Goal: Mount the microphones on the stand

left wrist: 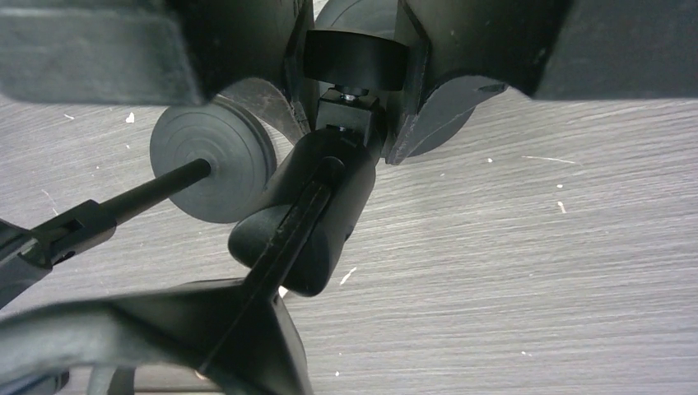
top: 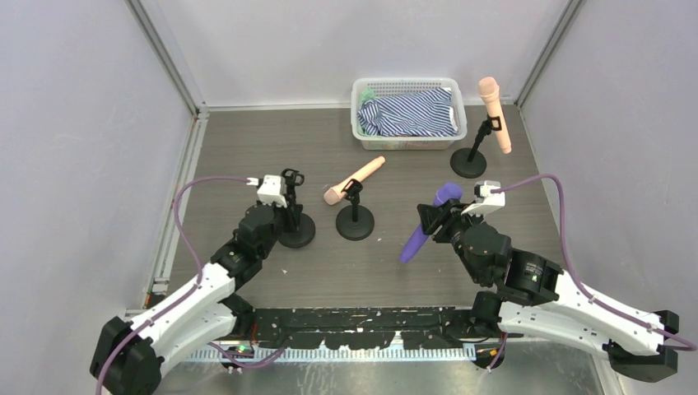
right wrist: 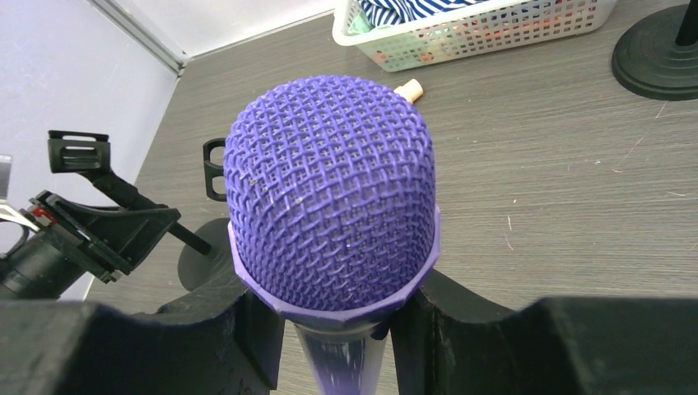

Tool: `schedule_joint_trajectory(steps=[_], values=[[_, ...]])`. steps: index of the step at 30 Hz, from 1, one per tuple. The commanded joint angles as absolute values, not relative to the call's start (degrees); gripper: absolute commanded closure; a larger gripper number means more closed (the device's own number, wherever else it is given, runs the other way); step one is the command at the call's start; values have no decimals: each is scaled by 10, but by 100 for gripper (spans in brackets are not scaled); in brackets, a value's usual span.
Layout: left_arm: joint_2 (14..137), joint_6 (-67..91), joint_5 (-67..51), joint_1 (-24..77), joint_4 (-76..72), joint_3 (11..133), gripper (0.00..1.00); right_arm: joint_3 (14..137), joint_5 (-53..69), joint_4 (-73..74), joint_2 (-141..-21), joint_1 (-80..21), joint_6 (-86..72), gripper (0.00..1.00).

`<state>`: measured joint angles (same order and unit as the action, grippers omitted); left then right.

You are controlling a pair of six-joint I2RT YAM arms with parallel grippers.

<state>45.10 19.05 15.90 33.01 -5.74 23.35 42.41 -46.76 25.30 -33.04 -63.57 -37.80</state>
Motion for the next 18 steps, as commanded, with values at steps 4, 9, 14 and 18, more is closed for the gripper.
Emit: schedule_joint_trajectory(steps=[4,9,14,18], values=[[495,199,189,374,-221,242,99,419,-464,220,-340,-635,-378,99],[507,214,162,382,-255,218,99,413,-442,196,-337,-635,-357,99],[497,227,105,384,-269,188,99,403,-406,149,-338,-635,-321,99],[486,227,61,383,-258,171,92,394,-359,90,-344,-635,-277,99]])
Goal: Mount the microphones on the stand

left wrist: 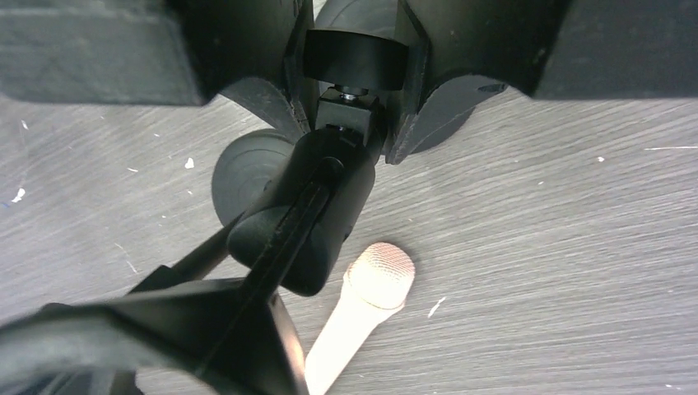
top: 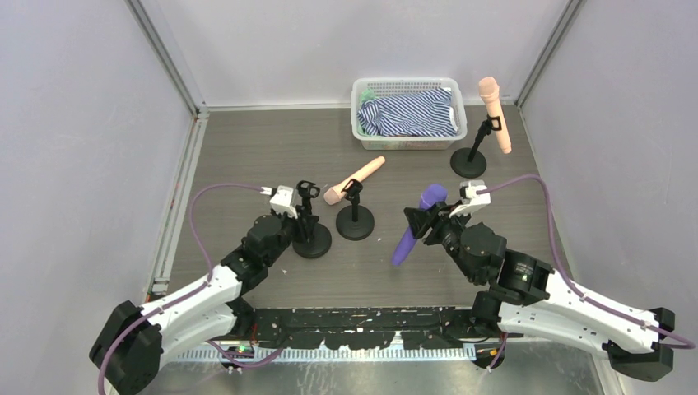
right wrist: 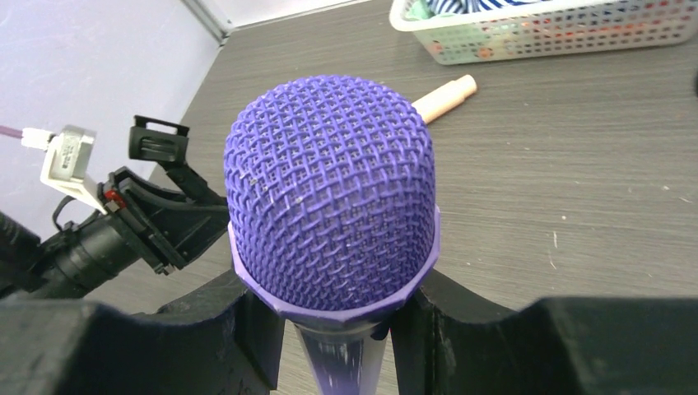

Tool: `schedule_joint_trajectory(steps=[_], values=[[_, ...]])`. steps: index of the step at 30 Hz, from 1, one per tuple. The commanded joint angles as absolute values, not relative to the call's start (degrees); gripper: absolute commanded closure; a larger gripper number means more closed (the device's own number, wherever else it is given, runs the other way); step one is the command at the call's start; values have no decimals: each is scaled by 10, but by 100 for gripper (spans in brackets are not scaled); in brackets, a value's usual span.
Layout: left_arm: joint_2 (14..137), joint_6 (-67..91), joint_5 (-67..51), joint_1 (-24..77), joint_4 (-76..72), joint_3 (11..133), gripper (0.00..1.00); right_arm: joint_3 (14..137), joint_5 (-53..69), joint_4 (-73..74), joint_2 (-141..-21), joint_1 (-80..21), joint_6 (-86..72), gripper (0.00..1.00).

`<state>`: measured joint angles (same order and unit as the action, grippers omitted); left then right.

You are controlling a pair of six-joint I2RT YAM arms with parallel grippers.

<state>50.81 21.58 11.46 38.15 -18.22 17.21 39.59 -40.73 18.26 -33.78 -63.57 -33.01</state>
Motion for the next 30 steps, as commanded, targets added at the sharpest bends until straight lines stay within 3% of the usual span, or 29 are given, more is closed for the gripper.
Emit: schedule_joint_trajectory(steps=[1,6,17,30], values=[[483,226,54,384,-254,168,92,394,-351,70,-348,-635,-263,99],[472,226,44,383,-244,152,92,432,-318,-30,-403,-635,-182,99],[439,218,47,383,-210,131,92,577,-279,-273,-646,-636,-127,99],[415,205,56,383,-187,121,91,699,-283,-346,-789,-649,-139,99]])
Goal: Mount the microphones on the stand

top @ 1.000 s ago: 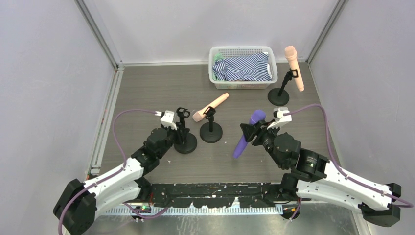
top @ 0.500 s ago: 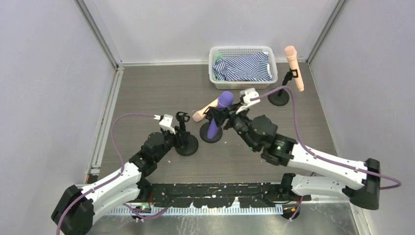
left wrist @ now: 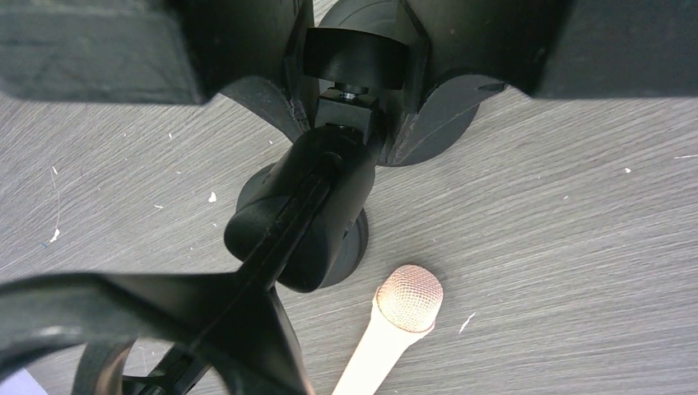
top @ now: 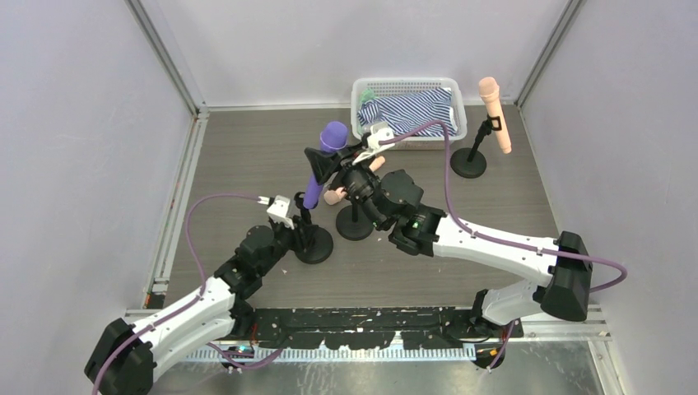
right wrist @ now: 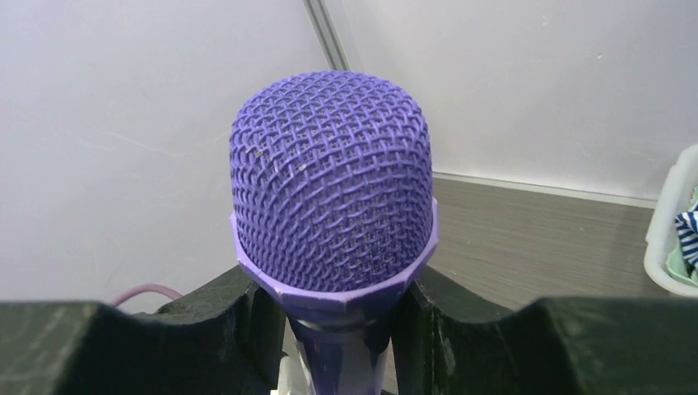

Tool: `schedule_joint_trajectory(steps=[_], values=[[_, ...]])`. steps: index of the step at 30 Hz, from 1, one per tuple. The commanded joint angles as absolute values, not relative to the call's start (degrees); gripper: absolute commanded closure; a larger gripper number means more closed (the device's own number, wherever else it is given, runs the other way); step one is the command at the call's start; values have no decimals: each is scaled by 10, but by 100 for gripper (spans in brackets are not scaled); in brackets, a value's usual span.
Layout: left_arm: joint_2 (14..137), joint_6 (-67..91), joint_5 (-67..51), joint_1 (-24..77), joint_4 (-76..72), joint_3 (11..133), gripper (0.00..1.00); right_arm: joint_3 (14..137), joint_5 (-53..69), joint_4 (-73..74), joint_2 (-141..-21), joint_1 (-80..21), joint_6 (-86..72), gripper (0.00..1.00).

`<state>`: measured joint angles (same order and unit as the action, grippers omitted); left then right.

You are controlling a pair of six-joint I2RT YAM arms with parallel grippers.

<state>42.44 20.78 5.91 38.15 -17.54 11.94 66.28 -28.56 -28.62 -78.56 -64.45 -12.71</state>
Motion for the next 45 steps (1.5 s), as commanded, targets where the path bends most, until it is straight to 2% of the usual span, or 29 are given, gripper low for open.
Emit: schedule_joint_trajectory(steps=[1,17,21,25,29,38,41,45], values=[[415,205,55,383,-187,121,92,701,-280,-346,-792,-649,-143,99],[398,212,46,383,-183,115,89,716,-296,-332,-820,-657,-139,99],[385,214,42,383,-176,111,81,717,-302,-333,-833,-658,-135,99],[375,217,37,383,-170,107,65,720,-301,-333,-840,-657,-136,99],[362,220,29,384,-158,106,57,723,-298,-322,-840,-657,-136,99],[307,231,20,383,-114,100,32,749,-270,-281,-831,-658,-166,99],[286,230,17,383,-94,99,27,764,-255,-265,-827,-661,-189,99],[265,230,21,383,-69,95,27,777,-255,-260,-827,-669,-198,99]])
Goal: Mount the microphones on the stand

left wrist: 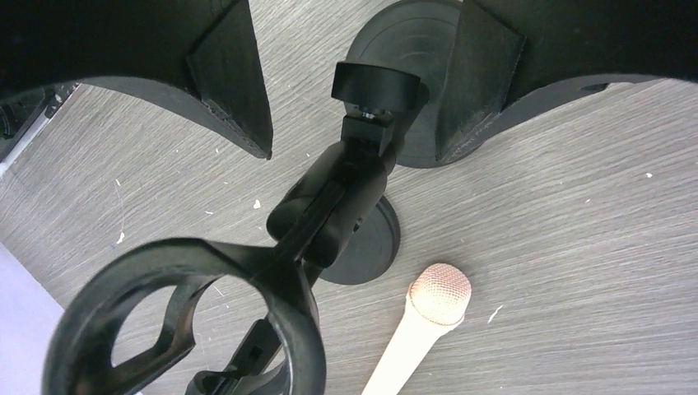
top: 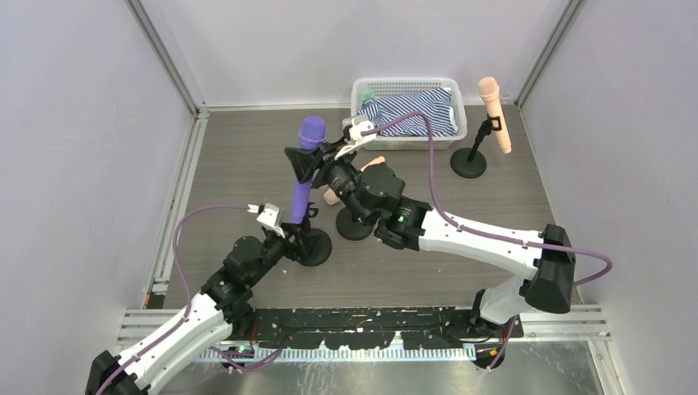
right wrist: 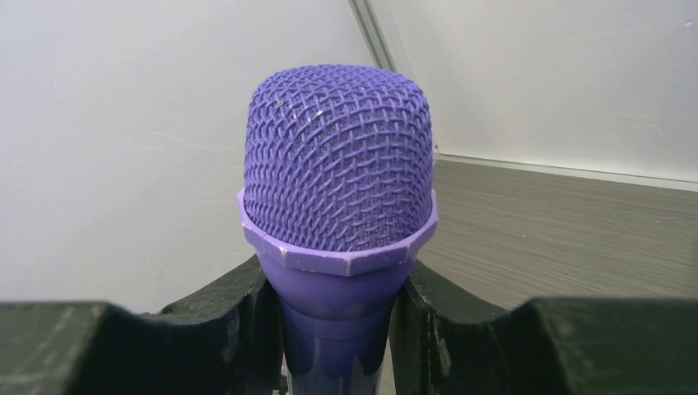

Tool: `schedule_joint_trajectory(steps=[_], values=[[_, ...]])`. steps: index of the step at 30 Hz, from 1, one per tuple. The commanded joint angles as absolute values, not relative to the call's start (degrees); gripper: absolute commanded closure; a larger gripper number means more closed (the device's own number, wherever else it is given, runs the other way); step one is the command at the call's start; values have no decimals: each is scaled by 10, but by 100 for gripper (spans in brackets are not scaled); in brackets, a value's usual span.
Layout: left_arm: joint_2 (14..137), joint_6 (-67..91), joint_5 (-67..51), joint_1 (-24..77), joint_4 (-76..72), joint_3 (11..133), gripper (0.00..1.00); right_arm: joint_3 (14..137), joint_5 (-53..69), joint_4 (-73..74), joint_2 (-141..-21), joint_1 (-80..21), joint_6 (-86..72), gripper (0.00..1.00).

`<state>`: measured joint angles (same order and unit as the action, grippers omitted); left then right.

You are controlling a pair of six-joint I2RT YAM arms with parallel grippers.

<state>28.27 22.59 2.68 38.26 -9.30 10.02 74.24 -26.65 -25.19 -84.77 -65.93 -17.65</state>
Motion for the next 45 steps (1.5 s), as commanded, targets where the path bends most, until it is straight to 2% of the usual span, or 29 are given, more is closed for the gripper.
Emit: schedule_joint_trajectory(steps=[1,9,27,38,45], values=[[263,230,22,384,-68,94,27,781,-260,-259,-832,-671,-195,99],[291,228,21,383,-85,96,27,795,-326,-260,-865,-672,-166,99],[317,222,20,383,-106,97,33,790,-334,-240,-889,-672,-78,99],[311,221,15,383,-101,97,33,833,-278,-221,-887,-672,-181,99],[302,221,21,383,-96,96,32,822,-344,-264,-895,-672,-176,99]])
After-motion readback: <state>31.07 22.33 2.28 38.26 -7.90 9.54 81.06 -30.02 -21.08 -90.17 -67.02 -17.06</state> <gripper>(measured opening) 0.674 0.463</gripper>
